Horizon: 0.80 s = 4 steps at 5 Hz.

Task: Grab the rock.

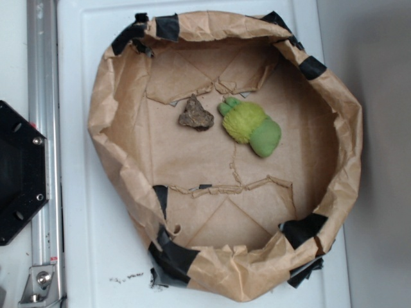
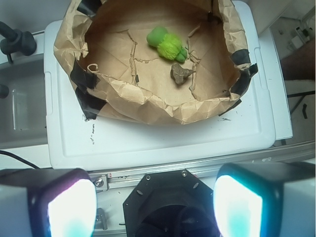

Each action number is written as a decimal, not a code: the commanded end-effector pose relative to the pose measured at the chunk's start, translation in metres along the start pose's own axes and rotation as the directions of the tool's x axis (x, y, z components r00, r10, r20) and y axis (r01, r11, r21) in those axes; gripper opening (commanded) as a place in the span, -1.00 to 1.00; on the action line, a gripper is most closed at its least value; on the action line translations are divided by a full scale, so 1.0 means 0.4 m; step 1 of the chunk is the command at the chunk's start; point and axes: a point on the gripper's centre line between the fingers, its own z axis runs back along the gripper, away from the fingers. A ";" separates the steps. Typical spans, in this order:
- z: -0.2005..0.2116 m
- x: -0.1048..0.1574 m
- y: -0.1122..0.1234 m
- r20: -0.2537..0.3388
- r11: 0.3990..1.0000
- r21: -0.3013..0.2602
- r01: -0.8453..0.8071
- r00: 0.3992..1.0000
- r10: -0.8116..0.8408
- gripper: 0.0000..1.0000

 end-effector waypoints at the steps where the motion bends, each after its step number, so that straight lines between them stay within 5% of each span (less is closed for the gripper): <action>1: 0.000 0.000 0.000 0.000 1.000 0.000 0.000 1.000 0.000 1.00; 2: -0.038 0.118 0.063 0.116 0.986 0.064 0.154 0.980 -0.160 1.00; 3: -0.126 0.191 0.088 0.017 0.973 -0.045 0.225 0.974 -0.225 1.00; 4: -0.240 0.255 0.087 0.019 0.944 -0.065 0.323 0.946 -0.322 1.00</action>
